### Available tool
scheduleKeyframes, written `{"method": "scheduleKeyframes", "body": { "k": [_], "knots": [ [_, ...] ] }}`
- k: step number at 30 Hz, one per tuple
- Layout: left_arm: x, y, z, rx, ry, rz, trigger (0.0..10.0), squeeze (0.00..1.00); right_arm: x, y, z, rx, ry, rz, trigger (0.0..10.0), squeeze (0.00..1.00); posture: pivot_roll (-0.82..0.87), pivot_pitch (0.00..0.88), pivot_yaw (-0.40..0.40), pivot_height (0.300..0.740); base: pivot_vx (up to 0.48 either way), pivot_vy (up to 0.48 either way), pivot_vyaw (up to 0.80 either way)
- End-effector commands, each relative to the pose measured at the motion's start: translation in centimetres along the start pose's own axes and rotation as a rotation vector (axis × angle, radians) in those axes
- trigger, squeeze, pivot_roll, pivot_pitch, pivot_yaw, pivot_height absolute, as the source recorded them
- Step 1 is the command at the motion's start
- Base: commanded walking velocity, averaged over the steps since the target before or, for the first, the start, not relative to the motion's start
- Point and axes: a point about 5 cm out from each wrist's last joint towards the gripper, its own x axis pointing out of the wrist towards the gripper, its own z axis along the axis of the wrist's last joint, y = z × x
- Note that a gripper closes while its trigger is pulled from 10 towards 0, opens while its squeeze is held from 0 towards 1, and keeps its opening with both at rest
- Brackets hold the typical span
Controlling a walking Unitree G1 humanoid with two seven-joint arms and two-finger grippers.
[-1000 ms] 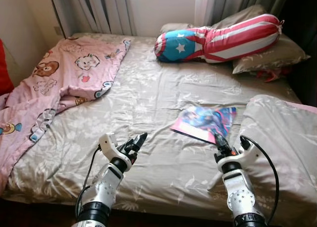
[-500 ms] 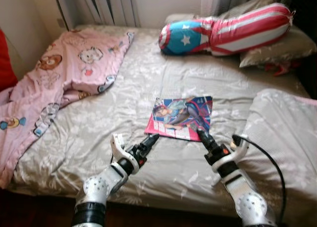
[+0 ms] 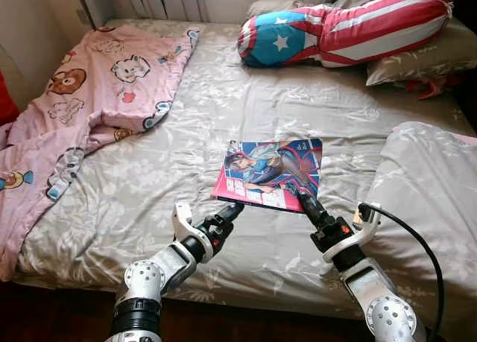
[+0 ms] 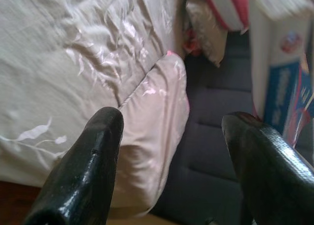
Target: Clean up the room
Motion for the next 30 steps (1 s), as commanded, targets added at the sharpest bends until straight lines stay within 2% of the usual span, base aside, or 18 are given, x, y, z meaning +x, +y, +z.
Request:
{"method": "scheduleKeyframes", "body": {
  "k": [1, 4, 7, 8, 11, 12, 13, 14, 15, 19, 23, 26, 28, 30],
  "knots": [
    [0.0, -0.7, 0.6, -0.034, -0.027, -0.052, 10.0, 0.0, -0.4, 0.3, 0.0, -0.004, 0.004, 0.023, 10.0, 0.0, -0.08, 0.195, 0.014, 0.74, 0.0, 0.0, 0.0],
    [-0.1, -1.1, 0.1, -0.002, 0.024, -0.082, 10.0, 0.0, -0.5, 0.1, -0.1, -0.011, 0.01, 0.013, 10.0, 0.0, -0.07, 0.194, 0.012, 0.74, 0.0, 0.0, 0.0],
    [-0.3, -0.9, -0.2, 0.023, 0.057, -0.066, 10.0, 0.0, -0.5, 0.0, -0.2, -0.018, 0.016, 0.002, 10.0, 0.0, -0.07, 0.194, 0.012, 0.74, 0.0, 0.0, 0.0],
    [-0.8, -0.8, -0.1, 0.012, 0.074, -0.092, 10.0, 0.0, -0.5, -0.2, -0.2, -0.028, 0.022, -0.007, 10.0, 0.0, -0.07, 0.191, 0.012, 0.74, 0.0, 0.0, 0.0],
    [-1.2, -1.1, -0.3, 0.049, 0.113, -0.118, 10.0, 0.0, -0.5, -0.6, -0.1, -0.021, 0.002, -0.021, 10.0, 0.0, -0.06, 0.186, 0.013, 0.74, 0.0, 0.0, 0.0],
    [-1.4, -1.4, -0.6, 0.085, 0.153, -0.139, 10.0, 0.0, -0.4, -1.3, 0.2, -0.022, -0.022, -0.063, 10.0, 0.0, -0.06, 0.183, 0.011, 0.74, 0.0, 0.0, 0.0],
    [-1.4, -1.4, -0.6, 0.085, 0.153, -0.139, 10.0, 0.0, -0.4, -1.3, 0.2, -0.022, -0.022, -0.063, 10.0, 0.0, -0.06, 0.183, 0.011, 0.74, 0.0, 0.0, 0.0],
    [-1.6, -1.5, -1.0, 0.157, 0.203, -0.127, 10.0, 0.0, -0.3, -1.9, 0.6, -0.013, -0.038, -0.098, 10.0, 0.0, -0.05, 0.185, 0.01, 0.74, 0.0, 0.0, 0.0],
    [-1.7, -1.6, -1.1, 0.176, 0.212, -0.137, 10.0, 0.0, -0.3, -2.0, 0.7, -0.019, -0.042, -0.105, 10.0, 0.0, -0.05, 0.182, 0.009, 0.74, 0.0, 0.0, 0.0],
    [-2.0, -2.0, -1.0, 0.177, 0.212, -0.186, 10.0, 0.0, 0.0, -1.9, 0.9, -0.032, -0.039, -0.094, 10.0, 0.0, -0.06, 0.18, 0.008, 0.74, 0.0, 0.0, 0.0],
    [-1.9, -1.8, -1.3, 0.18, 0.216, -0.182, 10.0, 0.0, 0.2, -1.4, 0.7, 0.01, -0.042, -0.058, 10.0, 0.0, -0.05, 0.176, 0.007, 0.74, 0.0, 0.0, 0.0],
    [-1.8, -1.2, -1.7, 0.182, 0.221, -0.146, 10.0, 0.0, 0.2, -1.0, 0.7, 0.003, -0.045, -0.038, 10.0, 0.0, -0.06, 0.175, 0.007, 0.74, 0.0, 0.0, 0.0],
    [-1.9, -0.6, -1.9, 0.222, 0.231, -0.103, 10.0, 0.0, 0.3, -1.0, 0.7, 0.003, -0.049, -0.034, 10.0, 0.0, -0.06, 0.167, 0.01, 0.74, 0.0, 0.0, 0.0],
    [-1.8, 0.0, -1.2, 0.2, 0.156, -0.058, 10.0, 0.0, 0.3, -0.9, 0.6, 0.019, -0.047, -0.017, 10.0, 0.0, -0.07, 0.163, 0.011, 0.74, 0.0, 0.0, 0.0]
  ]
}}
